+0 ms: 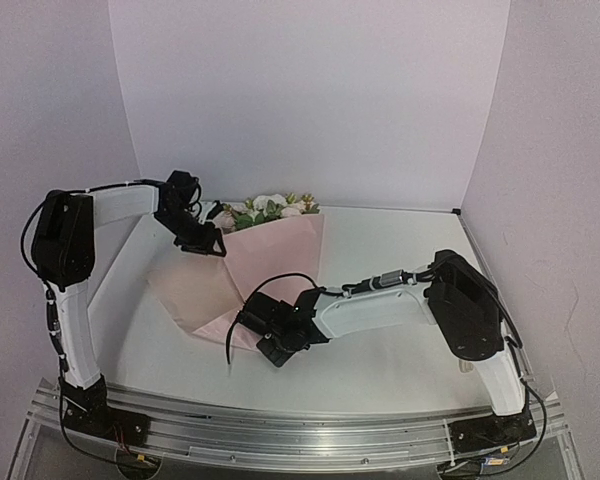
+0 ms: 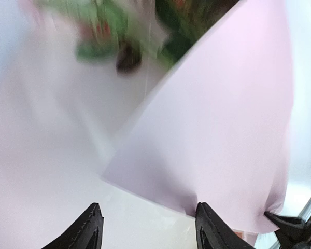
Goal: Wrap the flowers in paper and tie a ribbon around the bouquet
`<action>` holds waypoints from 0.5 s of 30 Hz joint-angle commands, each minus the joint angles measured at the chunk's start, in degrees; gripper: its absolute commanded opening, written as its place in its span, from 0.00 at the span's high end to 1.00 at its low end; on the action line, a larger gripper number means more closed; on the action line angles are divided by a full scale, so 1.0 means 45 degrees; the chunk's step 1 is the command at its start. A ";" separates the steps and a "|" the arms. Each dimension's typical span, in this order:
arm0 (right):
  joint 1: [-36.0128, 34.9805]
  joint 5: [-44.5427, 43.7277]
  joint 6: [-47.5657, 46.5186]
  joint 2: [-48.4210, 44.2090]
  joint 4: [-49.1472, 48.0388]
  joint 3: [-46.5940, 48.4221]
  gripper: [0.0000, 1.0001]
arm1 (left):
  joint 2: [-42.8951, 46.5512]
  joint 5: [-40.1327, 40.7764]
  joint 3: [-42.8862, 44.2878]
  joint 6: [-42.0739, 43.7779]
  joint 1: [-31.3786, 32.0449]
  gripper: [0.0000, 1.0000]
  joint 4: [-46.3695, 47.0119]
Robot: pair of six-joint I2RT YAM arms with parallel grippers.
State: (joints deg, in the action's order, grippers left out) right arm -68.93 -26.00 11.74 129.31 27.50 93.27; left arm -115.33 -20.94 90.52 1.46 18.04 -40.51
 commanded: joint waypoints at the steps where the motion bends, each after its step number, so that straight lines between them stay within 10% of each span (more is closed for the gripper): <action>1: -0.0081 0.0807 -0.0481 0.0894 0.1068 -0.0037 1.00 | 0.1573 0.0362 0.2169 0.1171 0.1724 0.47 -0.0687; 15: -0.0074 0.0758 -0.0474 0.1002 0.1112 -0.0058 1.00 | 0.0261 -0.2059 0.0288 -0.1297 0.3844 0.59 0.0530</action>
State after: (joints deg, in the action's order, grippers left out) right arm -68.95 -26.11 9.63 129.67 28.23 93.97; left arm -111.56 -26.87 94.49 -0.52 35.01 -38.99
